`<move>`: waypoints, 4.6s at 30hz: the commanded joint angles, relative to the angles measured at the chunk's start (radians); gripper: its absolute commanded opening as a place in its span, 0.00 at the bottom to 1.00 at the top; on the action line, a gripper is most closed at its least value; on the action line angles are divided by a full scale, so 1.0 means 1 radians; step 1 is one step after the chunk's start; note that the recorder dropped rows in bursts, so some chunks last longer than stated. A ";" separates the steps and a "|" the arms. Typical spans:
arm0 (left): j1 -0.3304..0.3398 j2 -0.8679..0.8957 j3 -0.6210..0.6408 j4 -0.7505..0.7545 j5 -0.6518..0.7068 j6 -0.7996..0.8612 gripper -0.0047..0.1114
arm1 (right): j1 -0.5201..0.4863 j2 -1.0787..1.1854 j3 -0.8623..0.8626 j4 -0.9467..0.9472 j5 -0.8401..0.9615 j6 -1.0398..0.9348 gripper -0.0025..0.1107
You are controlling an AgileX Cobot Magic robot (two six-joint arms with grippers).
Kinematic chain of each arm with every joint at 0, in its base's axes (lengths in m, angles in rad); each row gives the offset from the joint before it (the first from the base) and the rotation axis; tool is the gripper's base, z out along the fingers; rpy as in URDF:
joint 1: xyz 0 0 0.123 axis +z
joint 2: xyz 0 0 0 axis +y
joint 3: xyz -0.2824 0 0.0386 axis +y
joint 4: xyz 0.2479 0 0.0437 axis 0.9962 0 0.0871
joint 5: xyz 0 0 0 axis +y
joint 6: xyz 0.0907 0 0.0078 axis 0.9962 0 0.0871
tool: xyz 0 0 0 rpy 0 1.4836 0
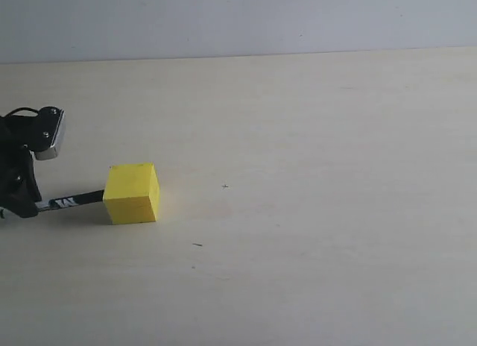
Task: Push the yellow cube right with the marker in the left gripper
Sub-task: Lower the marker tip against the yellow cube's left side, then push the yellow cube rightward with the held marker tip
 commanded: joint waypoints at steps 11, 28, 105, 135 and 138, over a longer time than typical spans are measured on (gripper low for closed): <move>0.018 -0.037 0.039 0.075 -0.088 0.031 0.04 | 0.002 -0.006 0.005 -0.004 0.000 -0.006 0.02; -0.162 -0.039 0.001 0.097 -0.100 -0.100 0.04 | 0.002 -0.006 0.005 -0.004 0.000 -0.006 0.02; -0.289 0.015 -0.092 0.098 -0.117 -0.240 0.04 | 0.002 -0.006 0.005 -0.004 0.000 -0.006 0.02; -0.370 0.148 -0.272 0.076 -0.008 -0.111 0.04 | 0.002 -0.006 0.005 -0.004 0.000 -0.006 0.02; -0.370 0.153 -0.275 0.076 -0.012 -0.111 0.04 | 0.002 -0.006 0.005 -0.004 0.000 -0.006 0.02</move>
